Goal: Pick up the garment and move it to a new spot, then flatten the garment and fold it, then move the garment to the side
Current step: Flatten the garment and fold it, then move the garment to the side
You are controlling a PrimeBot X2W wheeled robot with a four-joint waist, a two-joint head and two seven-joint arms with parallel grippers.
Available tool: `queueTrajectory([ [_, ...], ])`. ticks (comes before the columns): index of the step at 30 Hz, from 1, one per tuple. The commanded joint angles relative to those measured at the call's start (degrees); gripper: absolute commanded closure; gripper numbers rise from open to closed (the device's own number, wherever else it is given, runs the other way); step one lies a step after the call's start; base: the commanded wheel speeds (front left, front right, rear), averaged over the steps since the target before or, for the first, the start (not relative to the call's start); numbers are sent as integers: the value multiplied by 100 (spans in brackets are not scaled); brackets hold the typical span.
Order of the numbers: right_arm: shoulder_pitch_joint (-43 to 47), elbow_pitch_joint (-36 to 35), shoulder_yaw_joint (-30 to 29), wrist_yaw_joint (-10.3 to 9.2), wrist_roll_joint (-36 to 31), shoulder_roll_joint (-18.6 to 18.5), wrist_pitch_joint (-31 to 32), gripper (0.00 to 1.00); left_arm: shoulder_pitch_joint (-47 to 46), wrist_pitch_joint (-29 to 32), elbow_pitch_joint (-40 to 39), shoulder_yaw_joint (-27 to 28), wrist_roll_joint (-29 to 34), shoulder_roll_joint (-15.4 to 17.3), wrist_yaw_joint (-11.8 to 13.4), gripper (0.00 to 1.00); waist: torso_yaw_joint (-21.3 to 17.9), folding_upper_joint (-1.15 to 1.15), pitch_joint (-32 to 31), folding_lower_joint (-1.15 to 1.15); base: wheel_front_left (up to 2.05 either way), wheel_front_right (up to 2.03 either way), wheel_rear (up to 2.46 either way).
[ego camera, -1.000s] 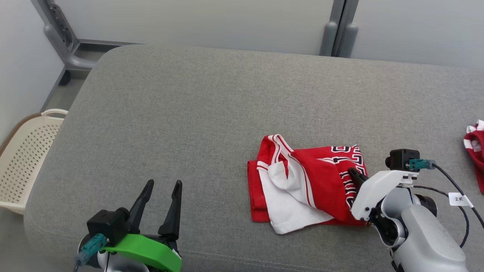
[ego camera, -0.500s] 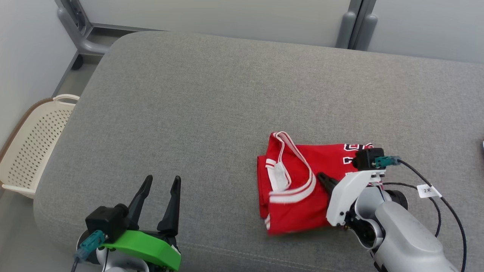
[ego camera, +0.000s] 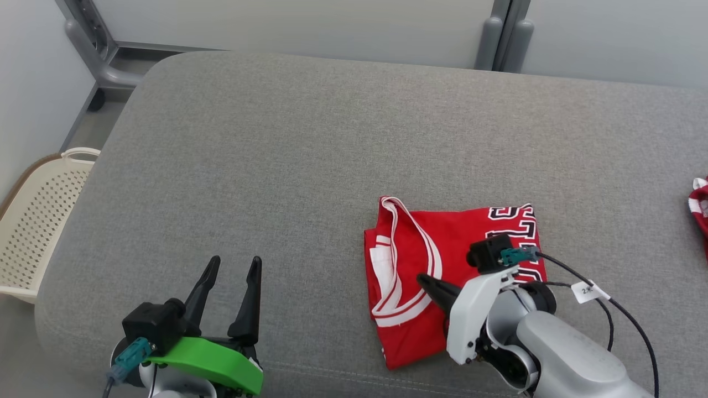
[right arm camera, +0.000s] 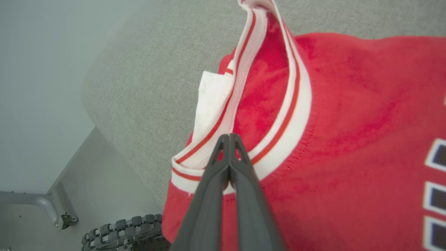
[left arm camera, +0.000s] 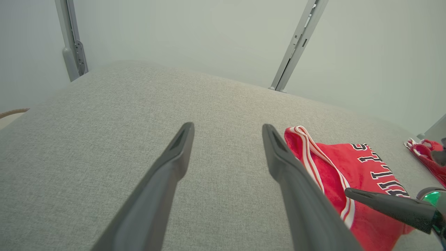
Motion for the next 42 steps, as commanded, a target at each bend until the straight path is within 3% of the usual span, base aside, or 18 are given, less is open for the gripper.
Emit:
queueTrajectory([
  [1, -70, -33, 5, 0, 40, -71, -83, 100, -74, -17, 6, 7, -12, 9, 36, 0, -39, 0, -9, 0, 0, 0, 0],
  [11, -262, -96, -740, 0, 218, -755, -600, 100, 2, -44, 25, -25, -37, 3, 47, 0, -239, 0, -164, 0, 0, 0, 0],
  [12, -226, -62, -843, 0, 218, -828, -604, 95, 8, -44, 23, -29, -34, 3, 46, 0, -250, 0, -174, 0, 0, 0, 0],
  [14, -148, 17, -1006, 0, 213, -942, -552, 71, 17, -48, 22, -40, -38, -5, 52, 0, -267, 0, -190, 0, 0, 0, 0],
  [15, -113, 54, -1091, 0, 213, -991, -550, 53, 23, -50, 19, -46, -38, -10, 54, 0, -274, 0, -195, 0, 0, 0, 0],
  [17, -61, 139, -1231, 0, 198, -1072, -497, 0, 29, -55, 14, -56, -40, -17, 59, 0, -281, 0, -194, 0, 0, 0, 0],
  [24, 69, 413, -1535, 0, 195, -1166, -236, 0, -33, -70, 25, -90, -48, -50, 13, 0, -230, 0, -101, 0, 0, 0, 0],
  [42, -139, 1055, -1508, 0, 836, -943, 626, 0, -239, -90, 86, -193, 10, -78, -51, 0, 189, 0, 129, 0, 0, 0, 0],
])
